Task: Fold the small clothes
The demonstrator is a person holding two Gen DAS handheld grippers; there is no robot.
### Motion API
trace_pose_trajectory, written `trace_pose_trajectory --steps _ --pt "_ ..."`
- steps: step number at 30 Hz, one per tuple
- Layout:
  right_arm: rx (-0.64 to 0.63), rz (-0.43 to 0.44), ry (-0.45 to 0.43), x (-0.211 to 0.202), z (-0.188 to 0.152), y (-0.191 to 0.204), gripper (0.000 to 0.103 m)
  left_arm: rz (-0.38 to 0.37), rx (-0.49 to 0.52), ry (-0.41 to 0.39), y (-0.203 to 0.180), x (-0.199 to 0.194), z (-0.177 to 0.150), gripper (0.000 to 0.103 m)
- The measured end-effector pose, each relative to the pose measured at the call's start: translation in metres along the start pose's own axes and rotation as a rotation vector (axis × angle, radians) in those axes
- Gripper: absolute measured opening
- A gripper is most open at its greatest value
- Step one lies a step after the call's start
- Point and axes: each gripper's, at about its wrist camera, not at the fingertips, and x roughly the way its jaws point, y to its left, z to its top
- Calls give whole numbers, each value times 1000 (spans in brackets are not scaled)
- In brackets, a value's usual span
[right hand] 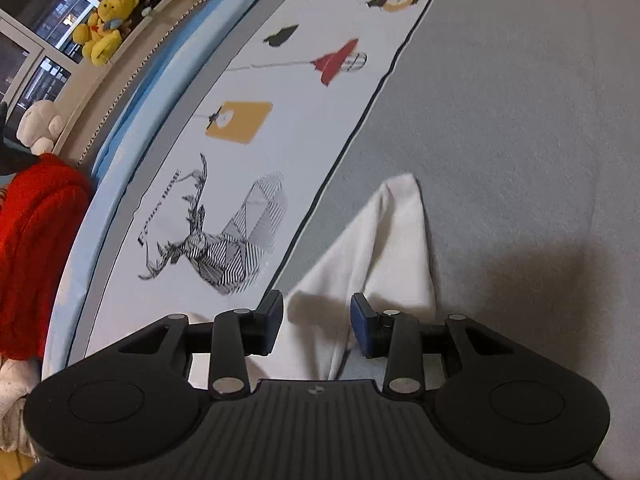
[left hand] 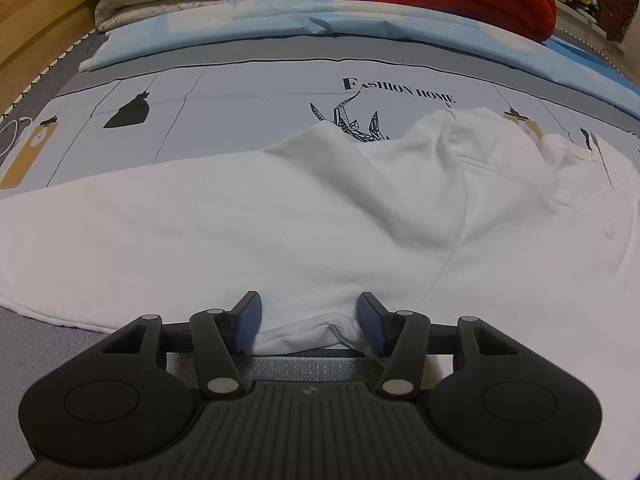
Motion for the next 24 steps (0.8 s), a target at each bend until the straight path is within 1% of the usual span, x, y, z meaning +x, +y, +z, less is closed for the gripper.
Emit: trace_pose_trajectory --steps 6,7,8,9,10,12,13,15,16,17,18,19,20,21,22,23,24 --pt "29 -40 20 24 7 -9 38 1 2 0 0 0 0 59" --pt "26 -41 13 26 8 -8 31 2 3 0 0 0 0 59" --pt "15 -37 4 27 9 -6 14 2 4 0 0 0 0 59" --pt "-4 -26 -6 27 10 -3 6 1 4 0 0 0 0 59" --pt "-31 -10 -29 25 11 2 6 0 4 0 0 0 1 59" --pt "-115 53 -98 13 15 18 6 0 4 1 0 0 1 59" --pt "-155 110 -156 1 17 27 6 0 3 1 0 0 1 59" --pt "-213 221 -320 -30 23 39 6 1 6 1 0 0 1 59" --pt "-223 259 -397 -43 25 39 5 3 8 1 -1 0 1 59" --pt "-220 275 -476 -53 28 35 5 3 10 1 -1 1 1 59" --pt "-202 251 -522 -55 30 29 5 4 12 1 -1 1 1 59" --pt "-166 185 -540 -50 33 20 5 4 14 1 -1 1 1 59" --pt "-142 108 -514 -39 38 11 5 3 15 2 -1 1 1 59" --pt "-130 15 -457 -23 42 3 5 3 15 2 -1 1 2 59" --pt "-108 -88 -359 -1 46 -10 6 2 14 3 -1 1 2 59" --pt "-67 -126 -290 15 48 -23 6 2 15 4 -1 1 2 59" --pt "-11 -136 -228 28 49 -39 6 3 16 4 -1 1 2 59"
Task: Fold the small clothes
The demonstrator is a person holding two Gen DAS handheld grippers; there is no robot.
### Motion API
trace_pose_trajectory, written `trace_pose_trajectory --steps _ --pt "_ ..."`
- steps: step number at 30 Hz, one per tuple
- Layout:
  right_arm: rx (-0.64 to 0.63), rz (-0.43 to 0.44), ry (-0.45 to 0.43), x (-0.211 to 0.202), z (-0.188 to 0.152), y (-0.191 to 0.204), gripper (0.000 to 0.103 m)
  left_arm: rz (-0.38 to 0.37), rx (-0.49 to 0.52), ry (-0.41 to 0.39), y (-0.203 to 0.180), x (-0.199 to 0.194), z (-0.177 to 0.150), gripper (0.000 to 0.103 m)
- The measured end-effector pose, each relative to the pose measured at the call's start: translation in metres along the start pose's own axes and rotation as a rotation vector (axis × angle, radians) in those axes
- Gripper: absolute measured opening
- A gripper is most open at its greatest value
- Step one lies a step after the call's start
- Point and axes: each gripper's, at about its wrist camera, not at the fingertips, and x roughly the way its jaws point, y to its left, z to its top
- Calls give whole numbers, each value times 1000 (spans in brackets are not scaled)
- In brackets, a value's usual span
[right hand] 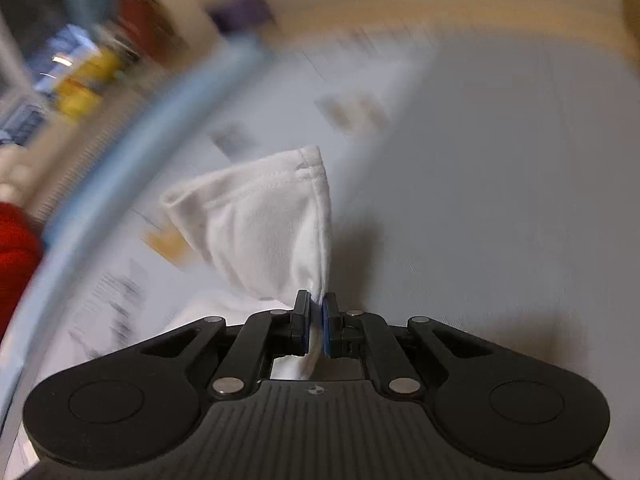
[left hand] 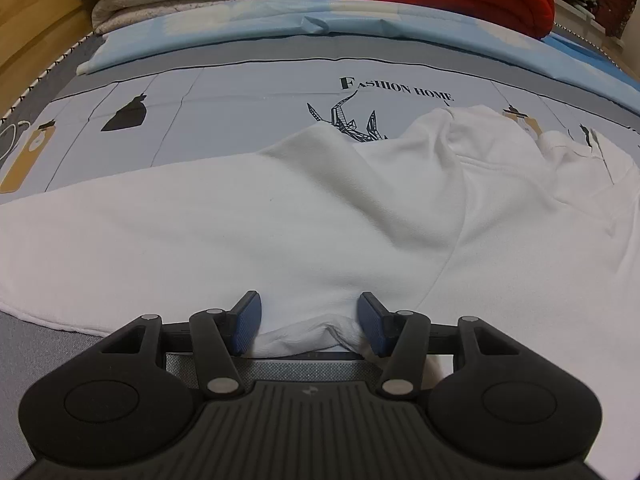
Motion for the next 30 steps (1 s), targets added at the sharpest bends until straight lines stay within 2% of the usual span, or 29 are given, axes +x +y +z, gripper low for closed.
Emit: trace_pose_trajectory --steps 1,2,5,7,9,12,13,16,24,25,28,30 --pt "34 0 27 9 -1 -10 5 1 1 0 0 0 0 59" --pt "33 15 13 11 0 -13 5 1 2 1 0 0 0 59" --pt "-45 39 -37 8 6 -2 5 -1 2 3 0 0 1 59" --pt "-39 73 -136 -5 16 -2 4 1 3 3 -1 1 1 59" --pt "47 55 -196 -5 26 -15 4 3 5 3 -1 1 1 59" --pt "114 -46 -143 13 28 -34 5 -3 5 3 1 1 1 59" --pt "117 -46 -108 21 27 -39 7 -5 4 3 1 1 1 59" --pt "73 -37 -111 26 28 -38 6 -5 5 5 2 1 2 59" --pt "134 -71 -161 19 32 -48 4 -16 -15 22 6 -3 6 62" --pt "138 -96 -156 17 32 -46 7 -18 -22 20 6 -5 8 62" --pt "129 -240 -199 5 18 -25 33 -39 -59 -13 7 -15 13 62" --pt "106 -265 -207 -4 6 -8 33 -66 -98 -26 8 -23 17 62"
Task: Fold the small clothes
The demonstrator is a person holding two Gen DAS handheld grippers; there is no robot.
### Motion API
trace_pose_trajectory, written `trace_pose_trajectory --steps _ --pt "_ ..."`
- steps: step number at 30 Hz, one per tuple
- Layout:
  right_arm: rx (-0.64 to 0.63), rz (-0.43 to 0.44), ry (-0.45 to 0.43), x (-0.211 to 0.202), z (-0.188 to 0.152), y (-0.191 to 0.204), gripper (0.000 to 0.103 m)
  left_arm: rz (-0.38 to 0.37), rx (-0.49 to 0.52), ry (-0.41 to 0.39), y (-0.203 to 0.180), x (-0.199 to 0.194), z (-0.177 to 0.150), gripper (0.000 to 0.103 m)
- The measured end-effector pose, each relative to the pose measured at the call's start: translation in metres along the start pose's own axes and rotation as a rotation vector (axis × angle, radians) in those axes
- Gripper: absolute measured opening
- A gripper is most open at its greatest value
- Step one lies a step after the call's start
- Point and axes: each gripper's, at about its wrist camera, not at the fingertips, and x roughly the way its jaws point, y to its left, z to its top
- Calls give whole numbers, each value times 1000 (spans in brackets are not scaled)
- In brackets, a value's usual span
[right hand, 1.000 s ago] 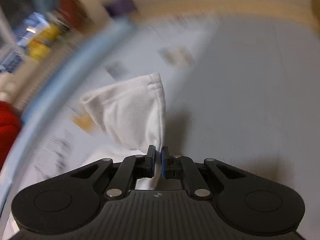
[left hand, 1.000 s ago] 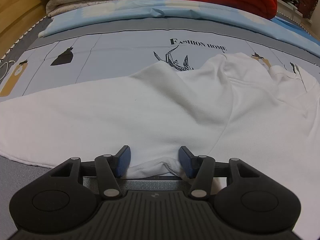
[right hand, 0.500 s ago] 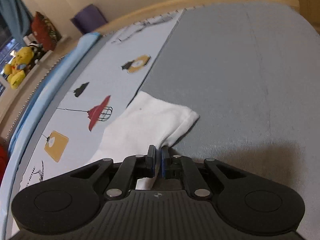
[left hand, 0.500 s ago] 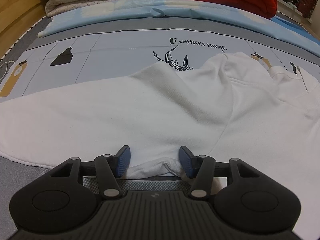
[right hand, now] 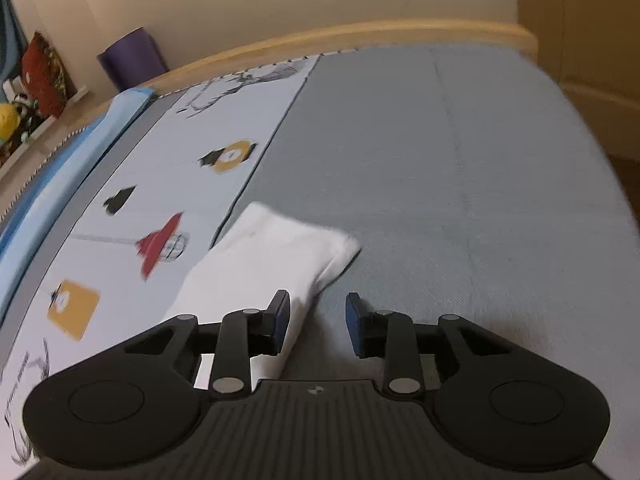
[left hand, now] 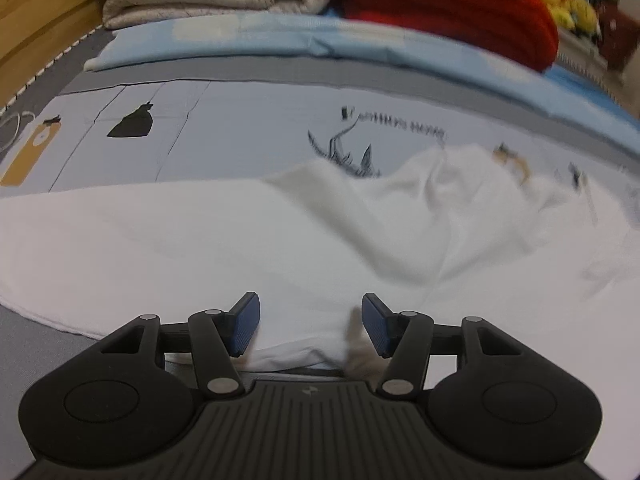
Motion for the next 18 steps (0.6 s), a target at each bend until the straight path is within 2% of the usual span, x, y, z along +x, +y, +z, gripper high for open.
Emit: trace_pose_trajectory --steps 2,5,8,10,12,14,16,18 --pt "-49 55 15 -18 -15 21 33 -57 -40 2 -1 -7 2 62" --pt "-174 256 35 -54 -43 59 33 -177 -133 64 3 -8 0 61" --pt "-383 558 194 -82 -88 101 38 -227 -169 181 2 4 -9 61" --pt "-475 684 350 -92 -120 120 40 -221 -176 213 3 10 -14 61" --pt "-536 713 525 -91 -152 133 47 -214 -171 214 2 13 -17 61" --pt "-584 671 624 -87 -177 139 48 -215 -176 192 2 13 -18 59" --pt "-623 659 583 -90 -188 142 48 -198 -178 169 0 12 -19 48" --pt "-624 657 562 -93 -188 146 47 -175 -179 151 0 14 -21 22"
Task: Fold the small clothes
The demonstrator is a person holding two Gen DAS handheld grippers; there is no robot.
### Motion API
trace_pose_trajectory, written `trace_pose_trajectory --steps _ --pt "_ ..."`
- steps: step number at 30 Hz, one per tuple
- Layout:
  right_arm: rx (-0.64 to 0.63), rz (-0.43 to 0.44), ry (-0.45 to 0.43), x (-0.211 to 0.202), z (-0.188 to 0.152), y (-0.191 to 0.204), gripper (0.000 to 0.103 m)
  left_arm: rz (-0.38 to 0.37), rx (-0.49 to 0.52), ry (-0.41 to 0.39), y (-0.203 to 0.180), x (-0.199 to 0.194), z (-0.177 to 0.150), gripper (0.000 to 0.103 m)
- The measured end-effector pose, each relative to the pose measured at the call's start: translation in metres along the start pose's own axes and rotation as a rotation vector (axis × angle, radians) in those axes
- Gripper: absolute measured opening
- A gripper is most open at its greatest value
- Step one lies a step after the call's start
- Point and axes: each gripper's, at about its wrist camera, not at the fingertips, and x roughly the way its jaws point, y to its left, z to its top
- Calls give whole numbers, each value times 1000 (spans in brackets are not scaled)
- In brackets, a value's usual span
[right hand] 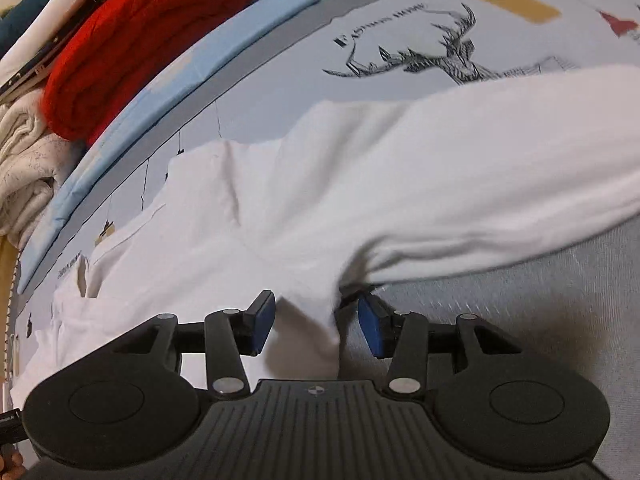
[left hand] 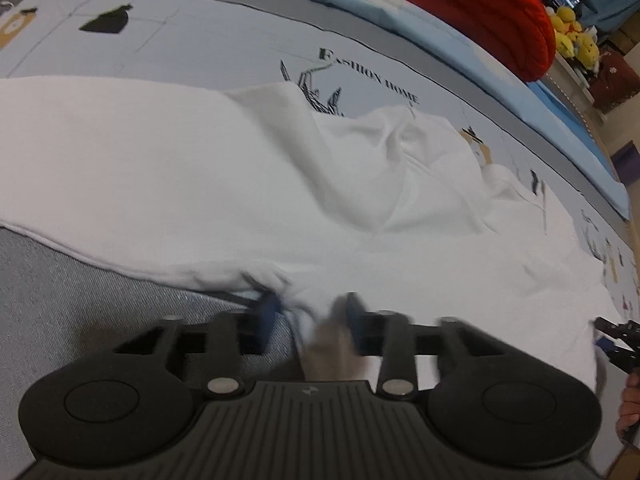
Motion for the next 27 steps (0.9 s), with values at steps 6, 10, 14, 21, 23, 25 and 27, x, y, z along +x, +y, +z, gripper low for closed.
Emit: trace_pose_trajectory --steps 6,10,14,21,23,25,27 --pt "108 -54 -96 -8 5 -21 8 -43 -5 -24 -7 5 -1 12" --pt "152 -127 -135 -14 12 -37 8 -46 65 -26 -23 10 -2 11" --pt "92 -85 -134 -10 9 -39 10 -6 52 -29 -16 9 -3 10" --pt "95 -116 -54 -30 4 -47 11 -3 82 58 -19 -3 -17 28" --pt "66 -168 2 -44 1 -46 15 -9 101 119 -23 -14 -29 32" --pt "62 -234 37 -63 -2 -48 26 13 157 156 -30 -29 -42 32" --pt "59 -220 12 -87 -10 -50 27 26 201 160 -35 -52 -63 32"
